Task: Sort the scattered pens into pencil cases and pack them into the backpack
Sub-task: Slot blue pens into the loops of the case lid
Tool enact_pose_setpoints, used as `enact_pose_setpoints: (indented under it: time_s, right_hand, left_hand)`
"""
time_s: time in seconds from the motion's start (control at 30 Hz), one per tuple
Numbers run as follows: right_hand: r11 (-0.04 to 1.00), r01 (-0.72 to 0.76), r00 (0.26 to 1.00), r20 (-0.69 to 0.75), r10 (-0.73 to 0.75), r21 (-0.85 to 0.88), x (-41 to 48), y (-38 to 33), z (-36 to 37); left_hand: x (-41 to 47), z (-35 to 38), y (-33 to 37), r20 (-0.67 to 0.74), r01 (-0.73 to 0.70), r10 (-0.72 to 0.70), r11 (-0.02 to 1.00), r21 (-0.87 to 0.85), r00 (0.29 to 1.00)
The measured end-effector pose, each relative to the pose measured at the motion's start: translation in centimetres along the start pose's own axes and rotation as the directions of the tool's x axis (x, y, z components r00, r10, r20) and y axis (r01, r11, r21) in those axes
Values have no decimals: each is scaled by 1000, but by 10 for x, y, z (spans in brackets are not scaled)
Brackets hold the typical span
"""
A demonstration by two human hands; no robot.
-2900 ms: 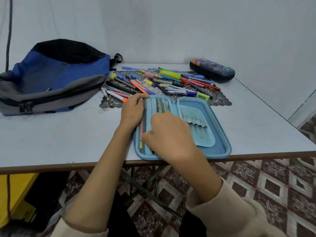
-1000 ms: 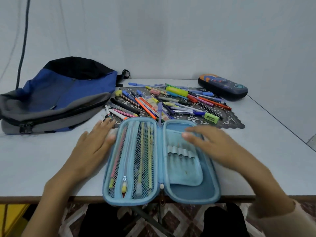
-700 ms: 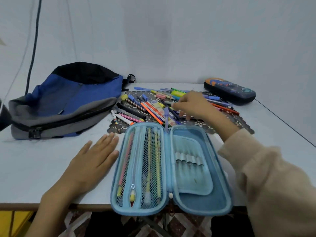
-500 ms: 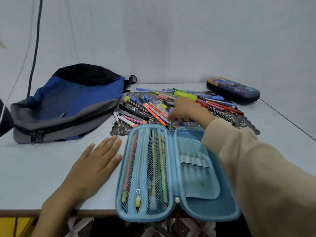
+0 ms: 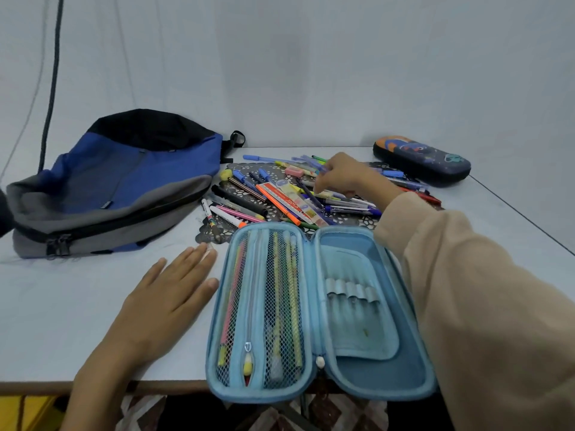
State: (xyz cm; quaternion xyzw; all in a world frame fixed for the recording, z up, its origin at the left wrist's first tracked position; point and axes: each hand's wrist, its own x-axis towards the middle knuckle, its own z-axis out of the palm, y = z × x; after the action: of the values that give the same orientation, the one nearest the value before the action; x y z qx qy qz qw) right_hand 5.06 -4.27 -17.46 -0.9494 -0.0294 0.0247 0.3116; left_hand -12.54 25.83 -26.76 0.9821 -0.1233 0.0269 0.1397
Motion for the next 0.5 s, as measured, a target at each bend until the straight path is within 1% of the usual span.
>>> enact_pose_setpoints:
  time_s: [0.1,0.17,0.23,0.33,0.5]
  right_hand:
    - [978,8,981,-186,-48,-207,6,24,-9]
    - [952,-15,967,-248,-65,-306,10,48,-27]
    - [943,-61,956,-291,-39,-328,12,75,-46]
    - [927,-173,925,-379,35,-334,16,107,-61]
    - [904,-292,888,-440,135,-312,15,133,-46]
  left_hand:
    - [0,0,0,0,4,-4,1000,-3,1000]
    - [0,0,0,-2,6,-6,1000,-13,1000]
    - [0,-1,1,0,8,-8,1000,-19,1000]
    - [0,-1,2,6,16,-16,1000,-10,1000]
    - [0,-1,1,7,19,-19,1000,-11,1000]
